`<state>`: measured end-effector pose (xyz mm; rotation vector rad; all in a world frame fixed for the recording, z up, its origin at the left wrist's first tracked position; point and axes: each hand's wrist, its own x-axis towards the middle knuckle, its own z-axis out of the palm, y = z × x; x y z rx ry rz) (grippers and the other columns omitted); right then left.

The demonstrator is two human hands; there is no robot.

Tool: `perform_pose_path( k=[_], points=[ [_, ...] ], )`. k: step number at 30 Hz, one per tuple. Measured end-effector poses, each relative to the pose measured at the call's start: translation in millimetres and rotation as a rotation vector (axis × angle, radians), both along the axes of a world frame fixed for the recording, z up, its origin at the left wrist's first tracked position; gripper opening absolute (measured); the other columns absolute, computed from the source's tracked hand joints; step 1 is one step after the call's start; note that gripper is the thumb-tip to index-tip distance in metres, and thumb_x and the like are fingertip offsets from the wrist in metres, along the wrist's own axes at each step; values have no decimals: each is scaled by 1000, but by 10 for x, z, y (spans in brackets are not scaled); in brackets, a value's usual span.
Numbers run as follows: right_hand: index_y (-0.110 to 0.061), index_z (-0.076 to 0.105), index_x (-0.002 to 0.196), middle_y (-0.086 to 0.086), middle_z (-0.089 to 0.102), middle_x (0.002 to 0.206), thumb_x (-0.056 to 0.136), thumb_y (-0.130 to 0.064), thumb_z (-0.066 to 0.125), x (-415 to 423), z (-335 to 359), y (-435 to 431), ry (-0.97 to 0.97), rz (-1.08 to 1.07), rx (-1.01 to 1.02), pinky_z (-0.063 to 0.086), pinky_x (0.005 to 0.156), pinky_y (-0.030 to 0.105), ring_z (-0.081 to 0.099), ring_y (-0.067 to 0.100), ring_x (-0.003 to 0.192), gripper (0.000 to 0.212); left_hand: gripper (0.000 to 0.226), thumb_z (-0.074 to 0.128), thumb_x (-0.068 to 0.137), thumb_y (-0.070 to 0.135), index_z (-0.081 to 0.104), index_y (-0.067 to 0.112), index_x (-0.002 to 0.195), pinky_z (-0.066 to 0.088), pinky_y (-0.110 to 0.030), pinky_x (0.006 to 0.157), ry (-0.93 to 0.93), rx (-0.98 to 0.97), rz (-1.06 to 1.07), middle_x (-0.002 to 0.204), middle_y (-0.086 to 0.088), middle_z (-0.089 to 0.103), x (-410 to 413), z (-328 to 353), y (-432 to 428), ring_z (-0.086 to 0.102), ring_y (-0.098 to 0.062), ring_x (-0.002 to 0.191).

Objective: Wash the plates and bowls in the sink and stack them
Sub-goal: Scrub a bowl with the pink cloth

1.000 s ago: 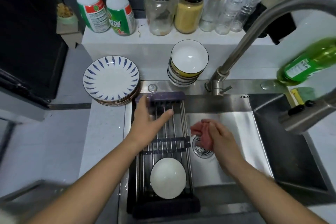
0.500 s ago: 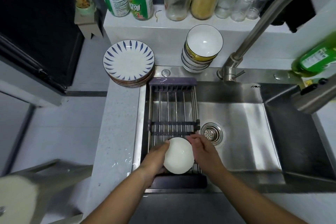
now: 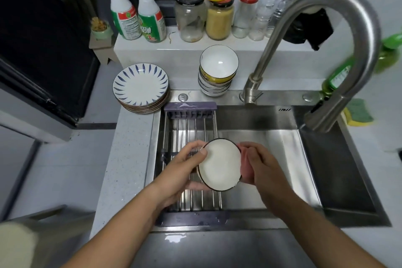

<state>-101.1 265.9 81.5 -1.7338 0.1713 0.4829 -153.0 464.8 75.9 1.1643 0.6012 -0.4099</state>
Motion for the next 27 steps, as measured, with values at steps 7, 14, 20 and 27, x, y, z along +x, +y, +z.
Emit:
perform_pose_path(
  k=[7,14,20,27],
  points=[
    [-26,70,102,-8,73,91,103,-25,47,60,474,-574,-176,54,-15,54,69,18,68,0,81,23,35,77,82,40,69,38,115,61,-51,80,-238,322,-116,103,-4,59,157,458,-474,66,-19,98],
    [-25,65,112,3,70,117,106,-16,44,164,663,-1241,45,33,223,56,93,56,71,23,105,23,54,68,67,71,60,55,118,46,-35,108,-467,862,-171,124,13,59,262,827,-1024,57,-3,116],
    [-19,49,126,-7,65,105,102,-10,52,213,869,-1488,-78,144,224,48,105,53,65,16,107,26,46,68,67,69,58,59,111,44,-34,109,-527,952,-116,124,11,60,246,1101,-1412,55,-3,118],
    [-38,64,110,-2,63,114,95,-16,65,143,1008,-1670,-461,292,133,46,94,13,61,1,102,27,32,77,88,43,66,34,117,62,-59,81,-393,584,30,115,-18,65,79,1334,-1732,70,-31,99]
  ],
)
